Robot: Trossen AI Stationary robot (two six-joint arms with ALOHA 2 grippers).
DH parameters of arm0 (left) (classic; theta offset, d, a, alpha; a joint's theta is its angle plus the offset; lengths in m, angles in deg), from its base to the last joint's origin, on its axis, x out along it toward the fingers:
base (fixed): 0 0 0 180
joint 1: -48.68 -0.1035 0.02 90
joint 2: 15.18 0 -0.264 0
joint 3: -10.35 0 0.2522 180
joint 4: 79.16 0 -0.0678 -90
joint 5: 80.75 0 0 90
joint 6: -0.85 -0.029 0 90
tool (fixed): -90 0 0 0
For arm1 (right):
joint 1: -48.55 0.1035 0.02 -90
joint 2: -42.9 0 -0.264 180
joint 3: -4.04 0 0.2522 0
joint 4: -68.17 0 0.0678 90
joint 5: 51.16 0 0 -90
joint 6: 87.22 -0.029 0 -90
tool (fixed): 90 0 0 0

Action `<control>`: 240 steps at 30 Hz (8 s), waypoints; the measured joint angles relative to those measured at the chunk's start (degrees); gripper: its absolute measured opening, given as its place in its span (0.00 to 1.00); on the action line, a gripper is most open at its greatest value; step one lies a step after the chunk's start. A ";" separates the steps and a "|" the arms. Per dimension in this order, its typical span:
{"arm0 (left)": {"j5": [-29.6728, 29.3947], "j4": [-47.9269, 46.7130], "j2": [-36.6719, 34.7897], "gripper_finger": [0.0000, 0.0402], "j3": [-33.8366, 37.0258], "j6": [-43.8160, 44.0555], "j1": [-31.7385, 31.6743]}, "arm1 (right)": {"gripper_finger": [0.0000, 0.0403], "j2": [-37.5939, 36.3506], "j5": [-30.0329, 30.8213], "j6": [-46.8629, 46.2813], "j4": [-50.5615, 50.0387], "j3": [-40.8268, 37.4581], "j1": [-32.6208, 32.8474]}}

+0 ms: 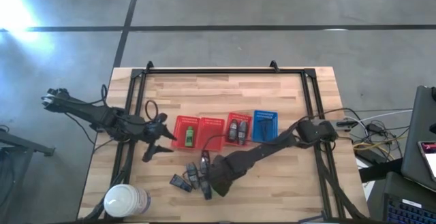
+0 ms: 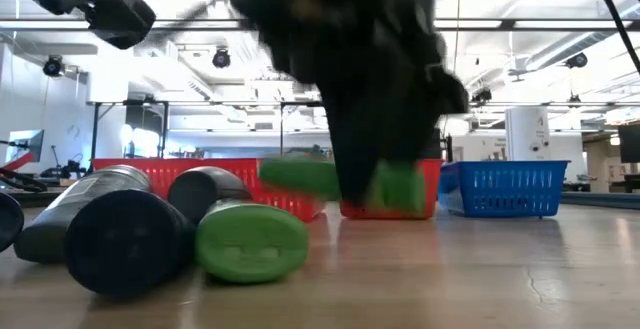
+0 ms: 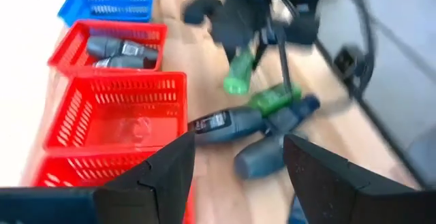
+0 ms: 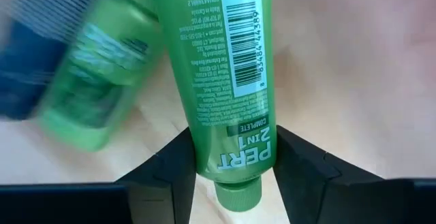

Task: Pick & Place Travel size toiletries
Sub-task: Put the shampoo into the left red bin

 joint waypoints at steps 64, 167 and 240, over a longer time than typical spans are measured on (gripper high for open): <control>-3.31 29.61 30.71 0.36 -7.16 -54.77 1.36 | 0.40 -13.01 -12.99 10.13 10.93 0.13 -9.92; -15.28 -22.72 25.99 0.54 -15.19 10.17 3.62 | 0.75 -23.40 -2.10 -9.50 3.76 -11.24 -8.48; 9.64 -14.01 79.52 0.55 -53.80 -45.80 3.77 | 0.90 -57.19 11.95 -14.91 9.60 -45.70 -6.16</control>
